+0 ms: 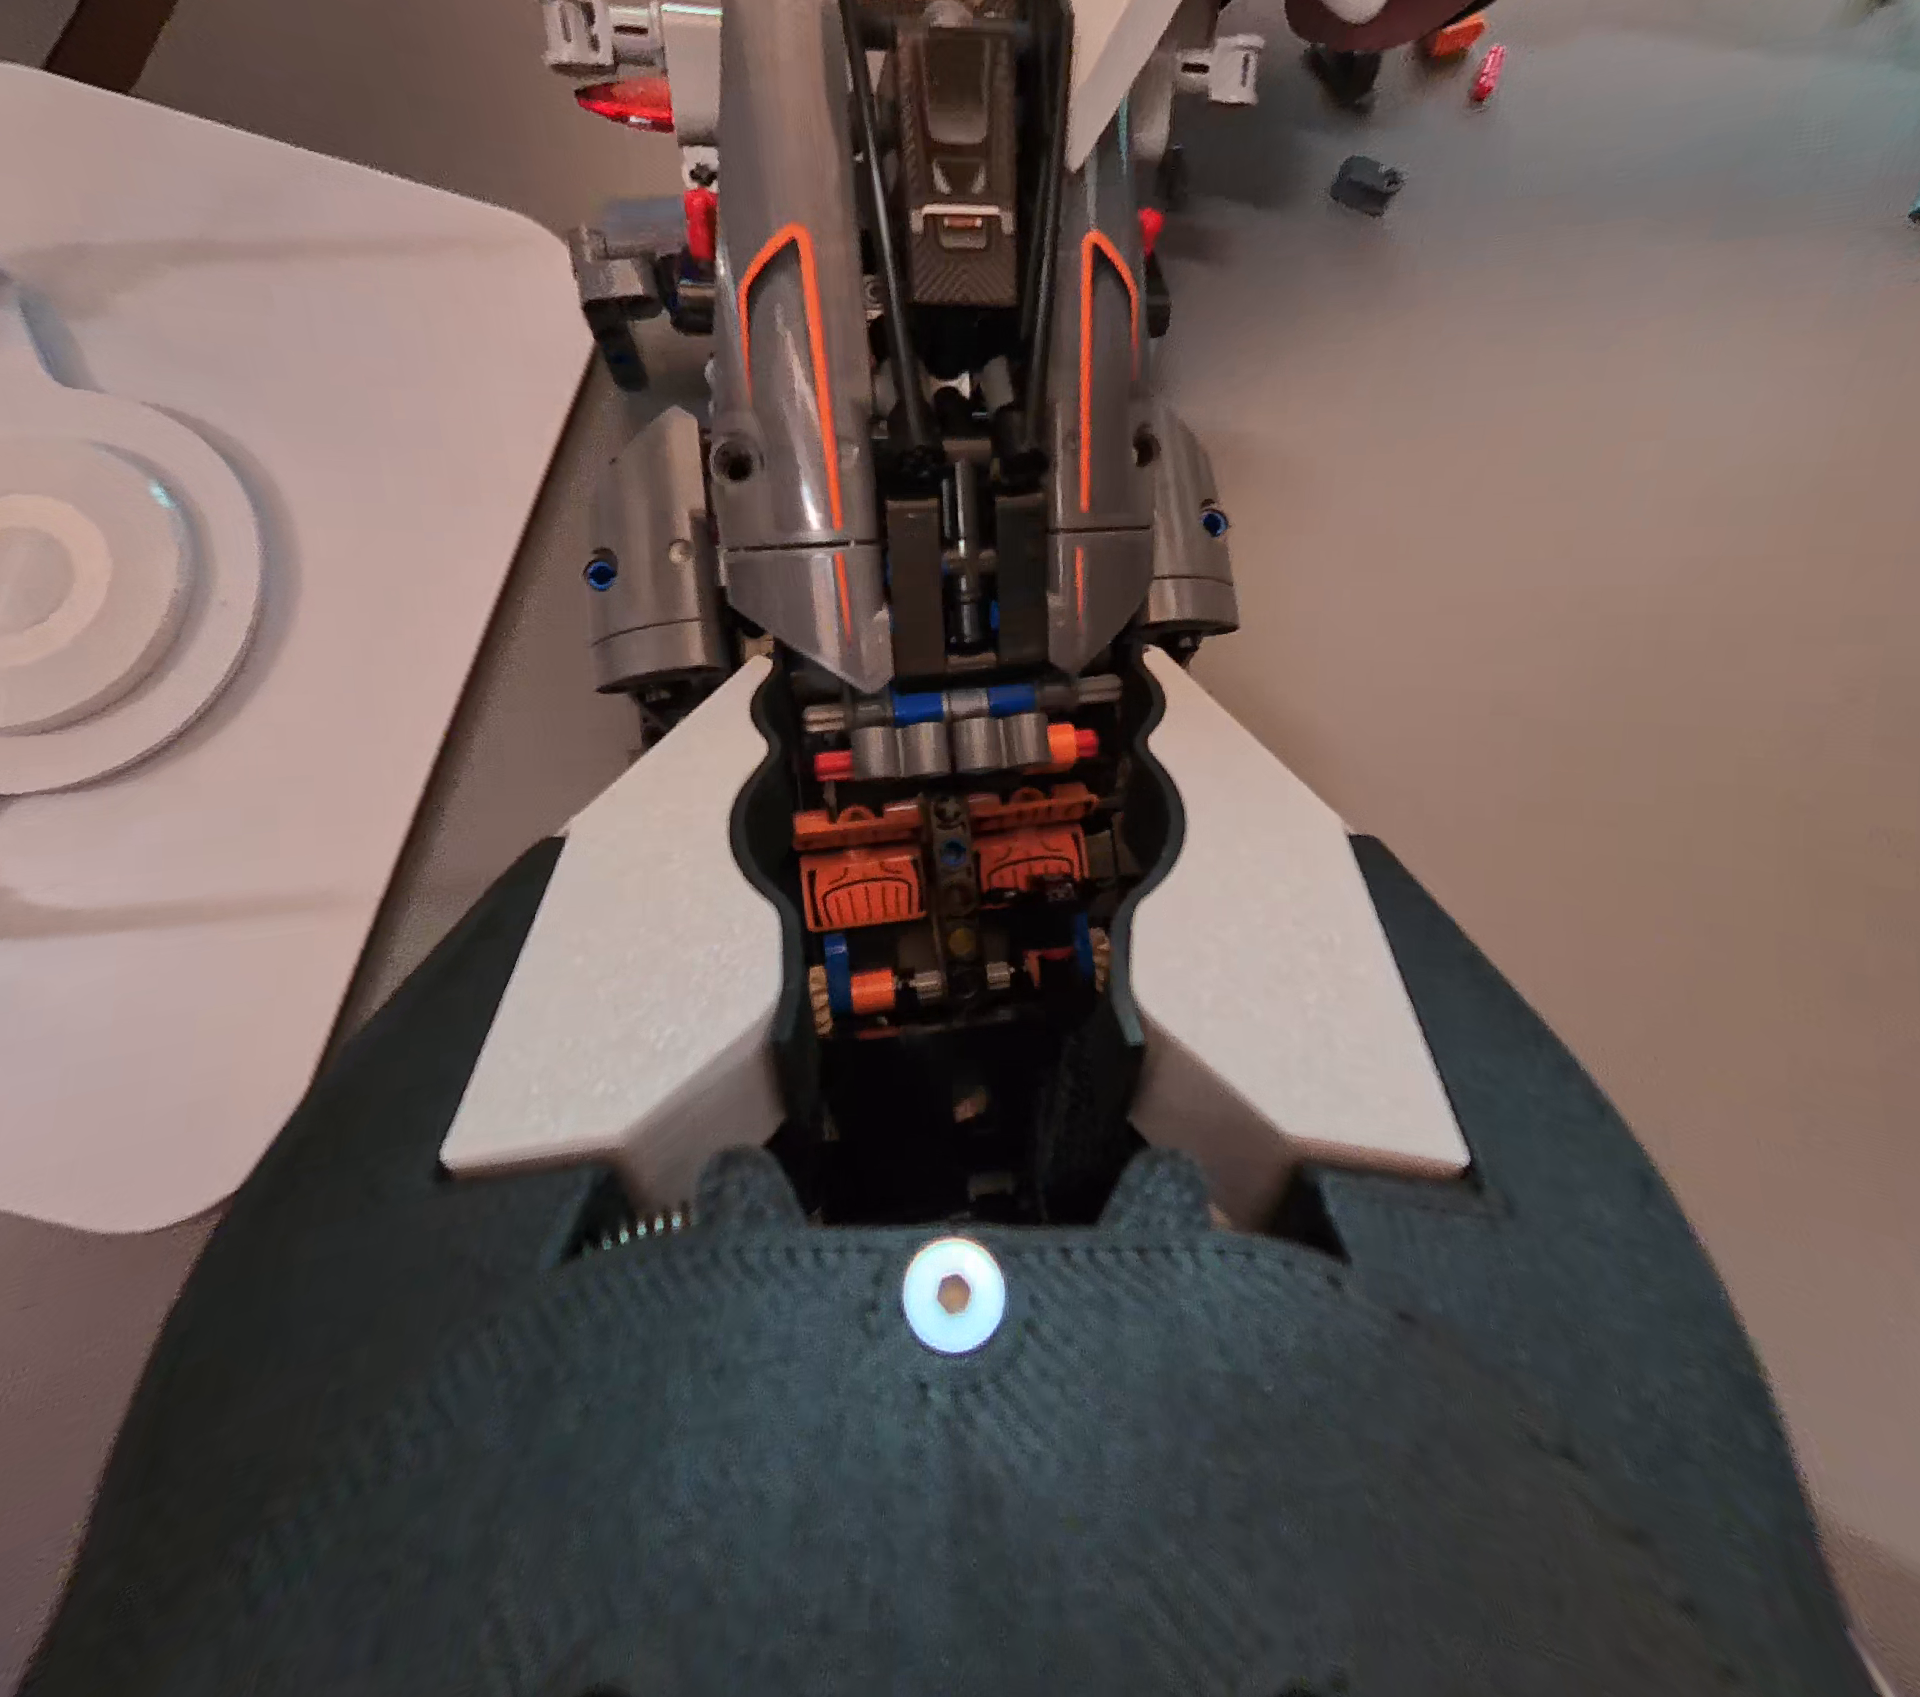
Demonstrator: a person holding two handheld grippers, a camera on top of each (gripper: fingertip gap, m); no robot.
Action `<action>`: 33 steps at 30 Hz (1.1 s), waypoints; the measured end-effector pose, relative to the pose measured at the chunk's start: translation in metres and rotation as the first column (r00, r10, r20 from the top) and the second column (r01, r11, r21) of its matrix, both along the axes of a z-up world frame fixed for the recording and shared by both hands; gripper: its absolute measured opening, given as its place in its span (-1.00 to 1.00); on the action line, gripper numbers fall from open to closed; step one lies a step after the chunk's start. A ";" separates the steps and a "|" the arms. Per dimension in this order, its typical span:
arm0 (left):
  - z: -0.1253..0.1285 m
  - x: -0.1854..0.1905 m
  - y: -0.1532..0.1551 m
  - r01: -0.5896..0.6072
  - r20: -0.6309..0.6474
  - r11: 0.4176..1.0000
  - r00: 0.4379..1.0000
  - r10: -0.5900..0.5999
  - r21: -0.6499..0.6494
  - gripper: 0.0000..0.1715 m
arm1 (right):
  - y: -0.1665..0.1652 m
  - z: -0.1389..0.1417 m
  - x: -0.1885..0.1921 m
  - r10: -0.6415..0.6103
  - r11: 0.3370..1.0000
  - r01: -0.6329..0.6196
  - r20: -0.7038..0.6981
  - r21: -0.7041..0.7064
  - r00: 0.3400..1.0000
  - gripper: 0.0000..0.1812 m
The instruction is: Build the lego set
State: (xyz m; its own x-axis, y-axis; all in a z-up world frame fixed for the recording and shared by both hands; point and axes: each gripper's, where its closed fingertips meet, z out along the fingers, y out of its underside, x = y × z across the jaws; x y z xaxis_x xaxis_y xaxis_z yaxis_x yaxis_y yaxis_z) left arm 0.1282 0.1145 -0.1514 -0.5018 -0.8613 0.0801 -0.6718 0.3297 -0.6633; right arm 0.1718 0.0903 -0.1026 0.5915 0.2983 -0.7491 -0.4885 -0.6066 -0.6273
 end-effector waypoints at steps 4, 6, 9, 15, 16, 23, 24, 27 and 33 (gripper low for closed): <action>0.000 -0.007 -0.012 0.008 -0.012 1.000 1.000 -0.008 -0.007 -0.30 | -0.013 0.003 -0.010 0.011 1.000 -0.011 0.015 0.001 1.000 -0.79; 0.000 -0.012 -0.022 0.002 -0.012 1.000 1.000 -0.002 -0.011 -0.29 | -0.019 0.007 -0.015 0.019 1.000 -0.019 0.003 0.005 1.000 -0.79; -0.001 -0.021 -0.037 -0.031 -0.021 0.999 0.999 0.031 -0.011 -0.29 | -0.031 0.008 -0.023 0.033 0.999 -0.033 0.001 0.006 0.999 -0.79; -0.001 -0.033 -0.054 -0.055 -0.020 0.998 0.998 0.055 -0.001 -0.29 | -0.046 0.004 -0.032 0.029 1.000 -0.028 -0.021 0.007 0.999 -0.78; -0.001 -0.033 -0.054 -0.055 -0.019 0.998 0.998 0.055 -0.001 -0.29 | -0.046 0.004 -0.033 0.022 1.000 -0.022 -0.024 0.005 0.999 -0.76; -0.001 -0.032 -0.054 -0.051 -0.003 0.999 0.999 0.051 0.004 -0.29 | -0.043 -0.011 -0.048 -0.001 0.999 0.004 0.070 -0.039 0.998 -0.72; -0.001 -0.032 -0.054 -0.049 0.000 0.999 0.999 0.049 0.001 -0.29 | -0.043 -0.009 -0.050 0.004 0.999 -0.002 0.057 -0.035 0.998 -0.71; -0.001 -0.032 -0.054 -0.048 0.001 0.999 0.999 0.048 -0.007 -0.29 | -0.040 -0.006 -0.051 -0.007 1.000 0.008 0.046 -0.026 0.999 -0.75; -0.001 -0.033 -0.053 -0.045 0.008 0.999 0.999 0.045 -0.001 -0.29 | -0.038 -0.004 -0.050 -0.031 0.999 0.030 -0.019 -0.039 0.999 -0.77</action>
